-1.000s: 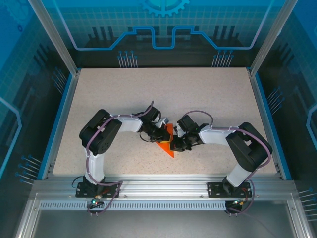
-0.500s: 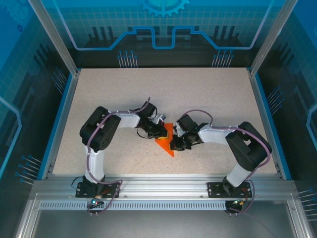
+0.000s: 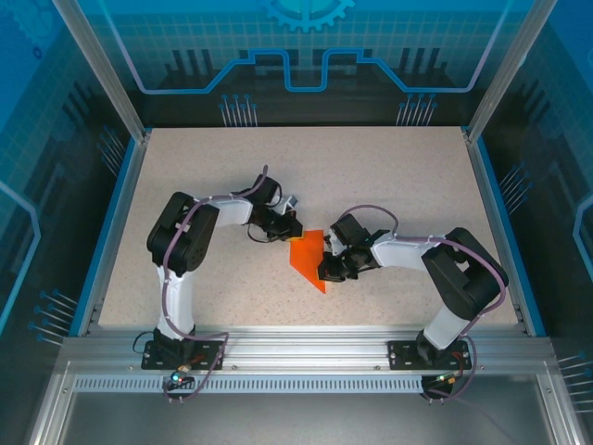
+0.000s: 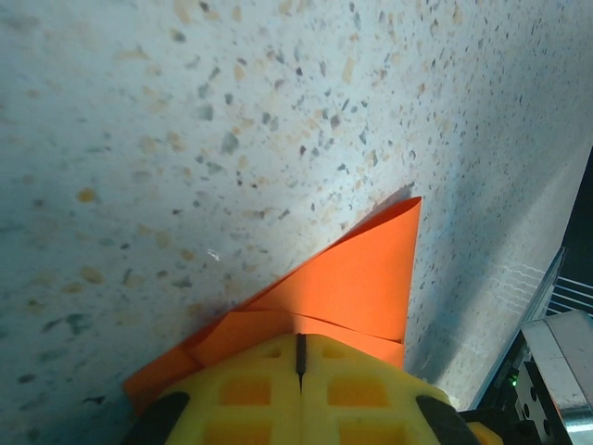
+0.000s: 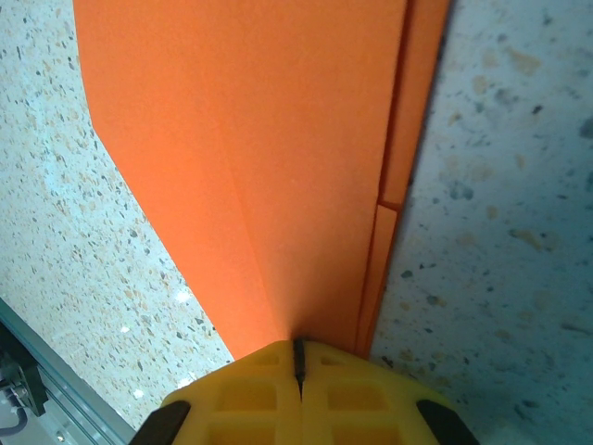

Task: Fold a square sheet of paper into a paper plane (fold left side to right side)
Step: Fourth fold the wing at the center of the table.

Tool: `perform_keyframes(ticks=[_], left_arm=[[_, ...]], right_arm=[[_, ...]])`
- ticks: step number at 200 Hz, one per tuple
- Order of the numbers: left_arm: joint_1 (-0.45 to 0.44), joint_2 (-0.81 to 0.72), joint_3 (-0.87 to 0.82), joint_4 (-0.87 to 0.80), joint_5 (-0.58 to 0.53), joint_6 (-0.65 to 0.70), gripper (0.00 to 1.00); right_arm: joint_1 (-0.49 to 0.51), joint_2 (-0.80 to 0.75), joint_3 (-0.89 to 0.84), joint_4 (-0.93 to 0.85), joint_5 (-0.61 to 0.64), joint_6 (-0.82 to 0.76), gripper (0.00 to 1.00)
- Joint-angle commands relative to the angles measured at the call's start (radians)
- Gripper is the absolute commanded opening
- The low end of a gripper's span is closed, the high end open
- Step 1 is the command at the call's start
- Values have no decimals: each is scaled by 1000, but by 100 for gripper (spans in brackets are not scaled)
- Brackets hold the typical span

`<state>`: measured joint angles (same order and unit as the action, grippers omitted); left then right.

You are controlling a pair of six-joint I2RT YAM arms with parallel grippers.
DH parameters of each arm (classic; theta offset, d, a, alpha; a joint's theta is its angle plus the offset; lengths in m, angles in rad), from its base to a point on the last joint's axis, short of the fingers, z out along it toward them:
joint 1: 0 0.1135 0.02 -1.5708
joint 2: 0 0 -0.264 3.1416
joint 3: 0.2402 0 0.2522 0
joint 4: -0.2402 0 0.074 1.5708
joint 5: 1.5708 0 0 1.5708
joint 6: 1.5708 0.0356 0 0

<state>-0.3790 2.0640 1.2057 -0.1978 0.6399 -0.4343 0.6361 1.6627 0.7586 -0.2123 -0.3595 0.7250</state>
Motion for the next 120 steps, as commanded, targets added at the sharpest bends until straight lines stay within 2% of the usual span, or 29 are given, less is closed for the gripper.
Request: perform_keyframes(ticks=[1, 61, 120], left_arm=[[38, 41, 20, -9, -76, 49, 0], [87, 64, 72, -33, -66, 66, 0], [117, -8, 117, -72, -27, 55, 11]], right_arm=[[7, 36, -58, -165, 83, -13, 0], [10, 32, -63, -148, 70, -6, 0], [13, -6, -67, -32, 41, 2, 0]])
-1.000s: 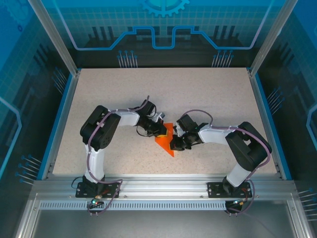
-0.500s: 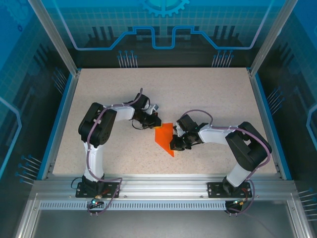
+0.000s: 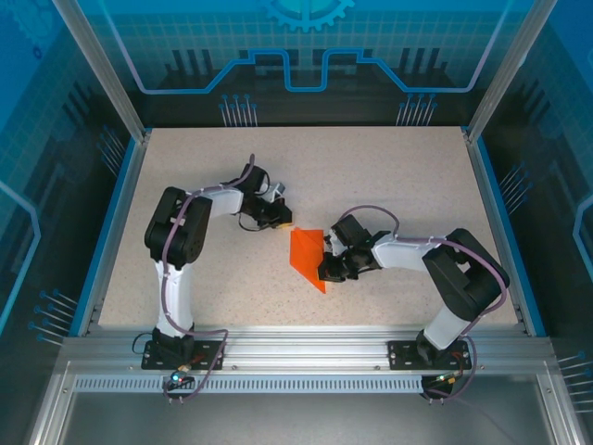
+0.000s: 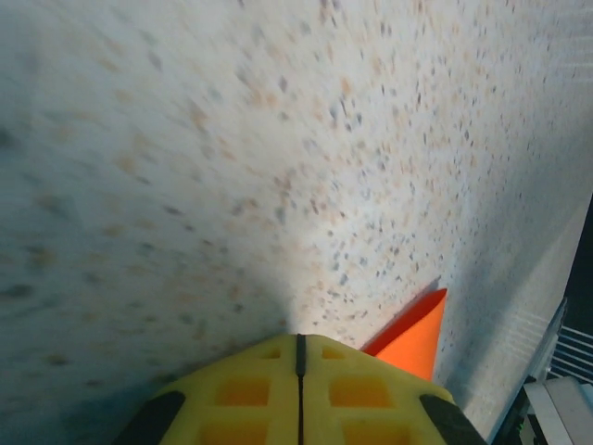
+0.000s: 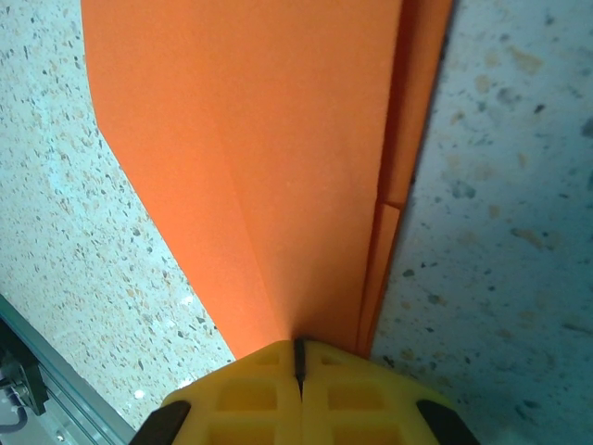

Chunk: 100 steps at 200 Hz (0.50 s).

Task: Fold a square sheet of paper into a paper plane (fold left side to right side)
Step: Fourth fold the wing at the center of the table.

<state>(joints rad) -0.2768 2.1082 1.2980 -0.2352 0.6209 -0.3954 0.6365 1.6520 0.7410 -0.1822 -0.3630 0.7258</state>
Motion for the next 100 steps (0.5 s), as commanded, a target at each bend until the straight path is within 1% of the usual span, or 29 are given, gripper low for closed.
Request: perform_keyframes(ticks=[1, 13, 24, 29, 43, 48, 73, 100], left_arm=[[14, -54, 24, -35, -8, 16, 11], [16, -92, 14, -35, -8, 4, 16], [16, -130, -3, -29, -10, -8, 19], [16, -151, -13, -26, -10, -16, 22], [16, -201, -55, -4, -10, -52, 28], [15, -218, -73, 6, -7, -66, 31], [13, -292, -161, 32, -7, -116, 37], [-7, -350, -257, 55, -7, -154, 41]], right_arm=[[12, 3, -48, -60, 43, 2, 0], [13, -14, -41, -19, 31, 0, 0], [15, -34, -33, 8, 39, -1, 6], [15, -45, -28, 21, 42, -5, 7], [15, -77, -14, 46, 67, -12, 15], [15, -89, -11, 58, 74, -15, 16], [12, -155, -4, 118, 101, -33, 24], [-7, -219, -25, 204, 122, -34, 33]])
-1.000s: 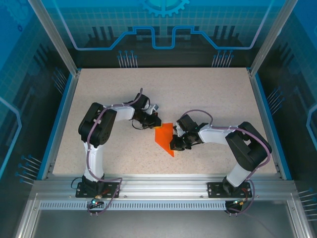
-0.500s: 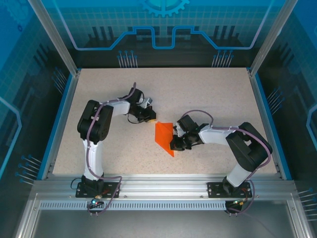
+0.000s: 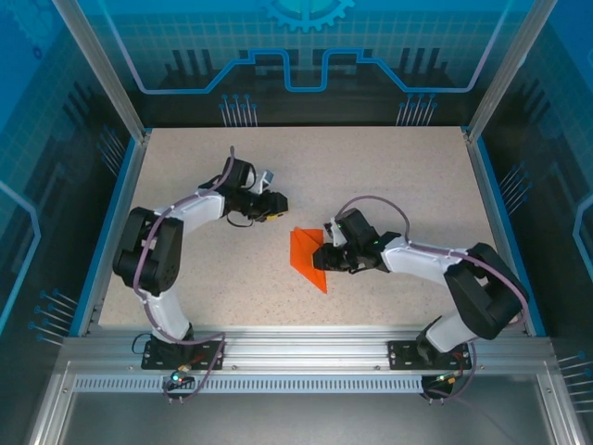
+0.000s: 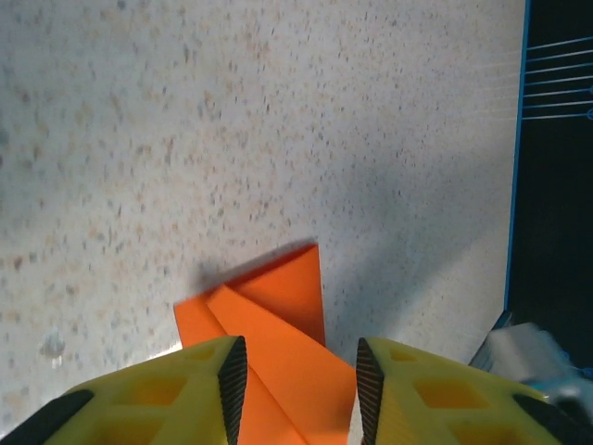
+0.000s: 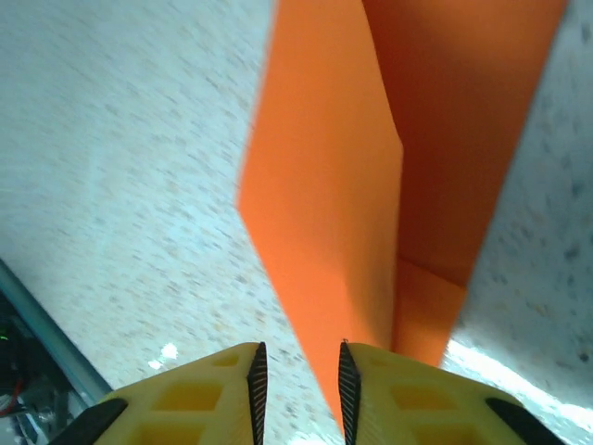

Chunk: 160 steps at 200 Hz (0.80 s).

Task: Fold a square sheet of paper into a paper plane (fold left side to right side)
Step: Fourth fold the wing at the center of the table, then turn over the paper at the center of the table.

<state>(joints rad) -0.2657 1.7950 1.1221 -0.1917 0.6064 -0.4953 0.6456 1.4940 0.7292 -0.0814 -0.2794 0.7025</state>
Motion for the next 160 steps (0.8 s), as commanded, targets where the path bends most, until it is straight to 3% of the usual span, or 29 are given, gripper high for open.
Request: perform_keyframes(ticks=[1, 40, 103, 160], left_arm=[[-19, -37, -82, 14, 9, -55, 41], [-99, -19, -143, 49, 19, -96, 42], [-176, 90, -108, 87, -7, -141, 42], [-200, 162, -49, 77, -5, -144, 42]], right_arm=[[-17, -63, -15, 106, 41, -11, 33], [-65, -145, -60, 242, 70, 10, 42], [-123, -308, -115, 290, 187, 24, 68], [-191, -526, -234, 200, 215, 32, 73]])
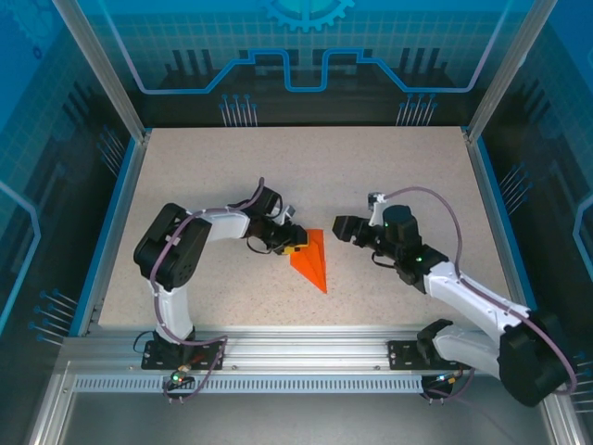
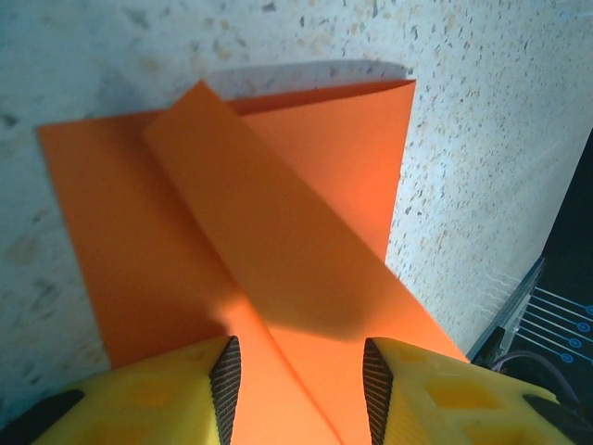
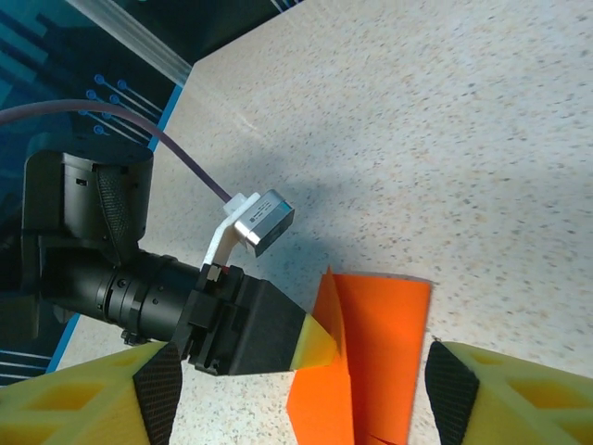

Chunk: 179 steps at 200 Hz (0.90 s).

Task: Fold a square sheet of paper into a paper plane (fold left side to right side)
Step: Turn over the paper at the center of the table.

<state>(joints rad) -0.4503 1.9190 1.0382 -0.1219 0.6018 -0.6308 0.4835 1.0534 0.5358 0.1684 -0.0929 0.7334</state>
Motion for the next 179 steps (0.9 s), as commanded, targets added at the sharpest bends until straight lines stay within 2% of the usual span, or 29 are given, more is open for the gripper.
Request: perform_keyframes(ticks=[1, 60, 111, 159, 179], left_arm=[[-17, 39, 37, 7, 1, -8, 42], [-34, 70, 118, -24, 7, -1, 42], [-52, 91, 180, -38, 24, -3, 40], [-56, 58, 181, -46, 9, 13, 15], [-53, 29, 191, -75, -13, 29, 9]], right_arm=[[-31, -89, -43, -53, 29, 1, 73], [-90, -339, -154, -210, 21, 3, 75], [-114, -405, -154, -356, -27, -41, 76], [-125, -345, -132, -365, -122, -60, 79], [-125, -297, -108, -374, -181, -73, 88]])
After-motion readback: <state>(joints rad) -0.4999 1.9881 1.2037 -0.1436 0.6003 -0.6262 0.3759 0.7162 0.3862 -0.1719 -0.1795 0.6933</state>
